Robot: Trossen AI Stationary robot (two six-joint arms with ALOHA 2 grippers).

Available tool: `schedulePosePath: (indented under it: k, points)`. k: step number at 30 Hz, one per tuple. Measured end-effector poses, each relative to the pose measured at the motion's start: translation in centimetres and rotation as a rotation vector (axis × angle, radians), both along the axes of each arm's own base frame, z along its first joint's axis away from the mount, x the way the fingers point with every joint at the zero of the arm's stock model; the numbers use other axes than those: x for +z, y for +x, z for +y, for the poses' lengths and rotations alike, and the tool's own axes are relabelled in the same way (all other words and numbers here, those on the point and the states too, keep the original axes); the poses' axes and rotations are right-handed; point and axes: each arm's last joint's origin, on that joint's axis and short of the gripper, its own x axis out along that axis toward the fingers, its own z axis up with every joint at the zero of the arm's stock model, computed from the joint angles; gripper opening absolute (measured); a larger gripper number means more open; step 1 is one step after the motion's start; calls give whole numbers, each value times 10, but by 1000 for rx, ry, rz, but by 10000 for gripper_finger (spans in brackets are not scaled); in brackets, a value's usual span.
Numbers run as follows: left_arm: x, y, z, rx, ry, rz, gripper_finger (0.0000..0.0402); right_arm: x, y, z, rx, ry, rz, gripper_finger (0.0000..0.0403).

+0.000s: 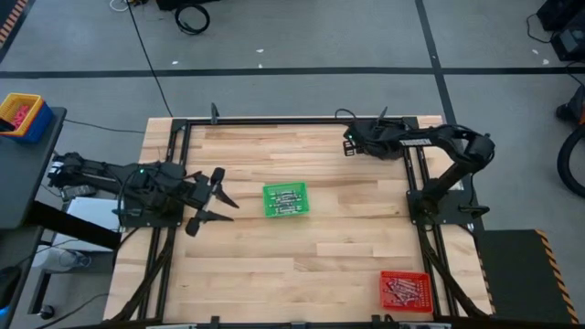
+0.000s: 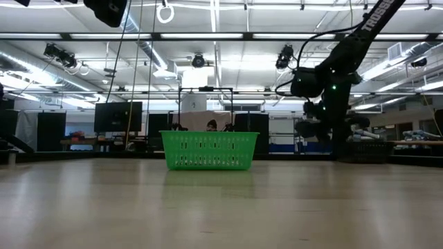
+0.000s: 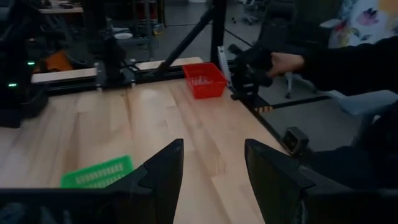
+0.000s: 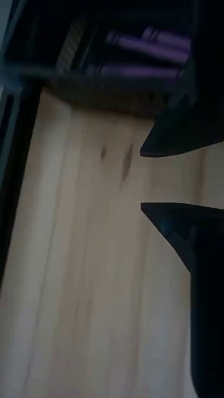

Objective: Sort crayons
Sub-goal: Return to Home Position

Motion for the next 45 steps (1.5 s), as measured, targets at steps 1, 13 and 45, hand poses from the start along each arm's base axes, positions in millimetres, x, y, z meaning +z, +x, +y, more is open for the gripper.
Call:
schedulePosePath:
  k: [1, 13, 45]
  points:
    - [0, 0, 1, 12, 6, -2, 183, 1, -2, 1, -4, 5, 15, 132]
    - [-18, 5, 10, 78, -8, -95, 183, 56, 12, 51, 201, -127, -167, 133]
    - [-98, -43, 37, 207, -133, -400, 183, 100, -33, 201, 1506, -586, -882, 80]
